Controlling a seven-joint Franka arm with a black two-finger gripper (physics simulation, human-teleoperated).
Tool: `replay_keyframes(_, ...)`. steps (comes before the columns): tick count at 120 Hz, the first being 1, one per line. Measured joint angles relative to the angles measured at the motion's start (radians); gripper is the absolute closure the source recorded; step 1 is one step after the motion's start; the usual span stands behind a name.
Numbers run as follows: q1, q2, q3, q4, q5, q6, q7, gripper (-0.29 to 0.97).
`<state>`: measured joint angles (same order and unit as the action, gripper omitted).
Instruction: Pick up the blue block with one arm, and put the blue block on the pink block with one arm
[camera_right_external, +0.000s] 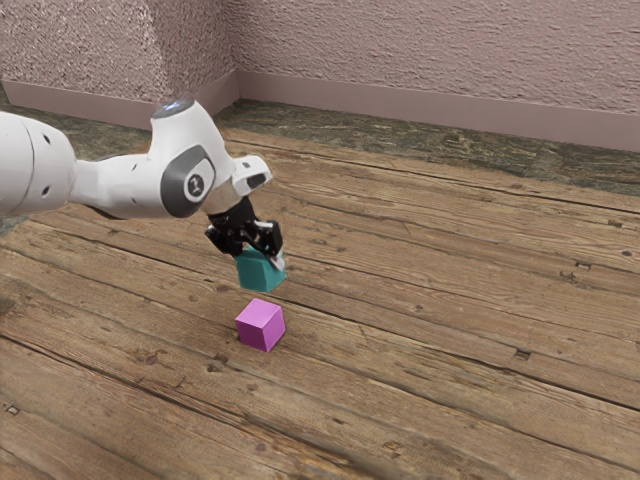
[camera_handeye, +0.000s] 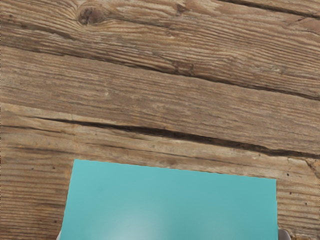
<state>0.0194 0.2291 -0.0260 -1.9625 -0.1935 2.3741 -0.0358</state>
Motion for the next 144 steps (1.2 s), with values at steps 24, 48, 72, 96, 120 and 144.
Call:
replay_keyframes(24,-0.014,-0.089,-0.018,-0.121,-0.001,-0.006,-0.048,0.42)
replay_keyframes(48,-0.003,-0.077,-0.020,-0.134,-0.001,-0.008,-0.081,0.41)
replay_keyframes(72,-0.004,-0.017,-0.020,-0.087,0.053,-0.009,-0.094,0.40)
replay_keyframes(96,-0.003,-0.003,-0.020,-0.082,0.094,-0.009,-0.077,0.40)
replay_keyframes(120,-0.004,-0.001,-0.019,-0.075,0.080,-0.007,-0.054,0.22)
replay_keyframes(144,-0.010,-0.046,-0.018,-0.064,0.074,-0.009,-0.028,0.09)
